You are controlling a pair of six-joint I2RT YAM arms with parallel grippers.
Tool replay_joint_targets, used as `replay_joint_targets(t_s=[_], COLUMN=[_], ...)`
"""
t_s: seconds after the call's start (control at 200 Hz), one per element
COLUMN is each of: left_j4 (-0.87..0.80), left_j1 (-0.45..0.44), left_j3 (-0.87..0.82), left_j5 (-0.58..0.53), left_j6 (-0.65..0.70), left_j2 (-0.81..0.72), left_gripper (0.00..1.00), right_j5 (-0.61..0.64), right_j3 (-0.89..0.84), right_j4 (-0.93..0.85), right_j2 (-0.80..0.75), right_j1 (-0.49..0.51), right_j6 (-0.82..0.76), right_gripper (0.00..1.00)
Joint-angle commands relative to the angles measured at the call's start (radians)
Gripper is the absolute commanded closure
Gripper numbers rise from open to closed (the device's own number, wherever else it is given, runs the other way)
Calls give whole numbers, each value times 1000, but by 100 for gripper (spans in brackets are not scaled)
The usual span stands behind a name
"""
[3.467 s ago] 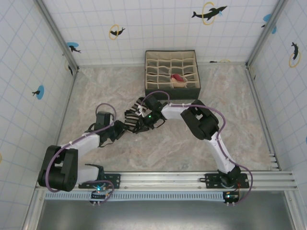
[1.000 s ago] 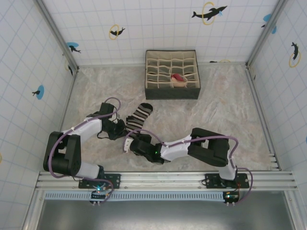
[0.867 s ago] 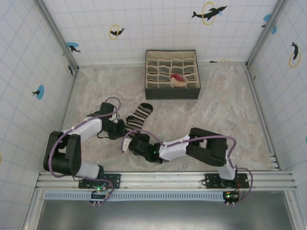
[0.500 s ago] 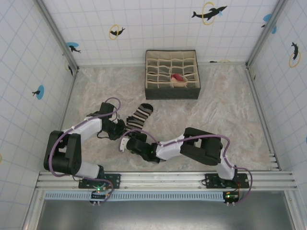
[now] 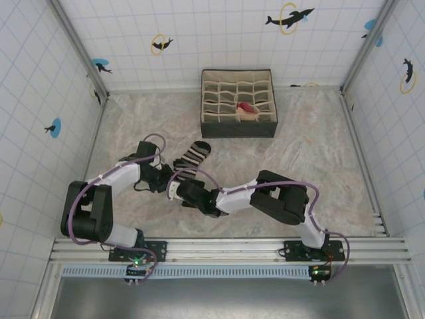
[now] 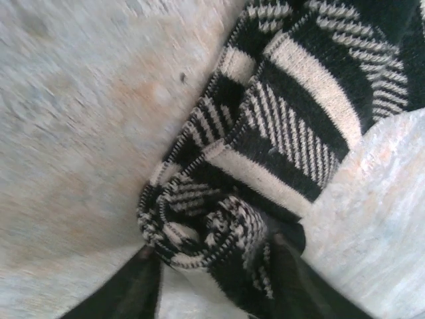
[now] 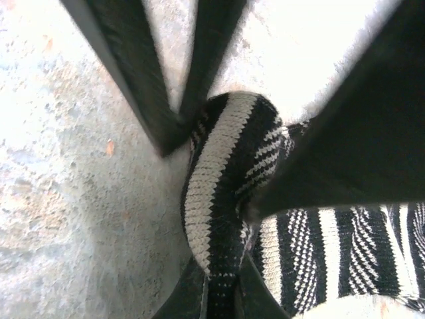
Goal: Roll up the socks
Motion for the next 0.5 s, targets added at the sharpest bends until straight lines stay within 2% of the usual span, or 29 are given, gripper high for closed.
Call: replay_joint_targets(t_s=[0.0, 0.17, 0.495], left_j4=[-65, -100, -98], left_j1=[5, 26, 107], left_j3=[30, 50, 37], left_j5=[6, -74, -164], left_j6=[9, 11, -1], left_j2=[-38, -65, -111], left_gripper=[41, 34, 33], right_j5=[-106, -165, -277], right_j3=[13, 36, 114], right_j4=[-176, -259, -393], right_j2=[32, 39, 57], right_j1=[-38, -70, -111], right_j6=[93, 148, 210], right_gripper=[100, 100, 100])
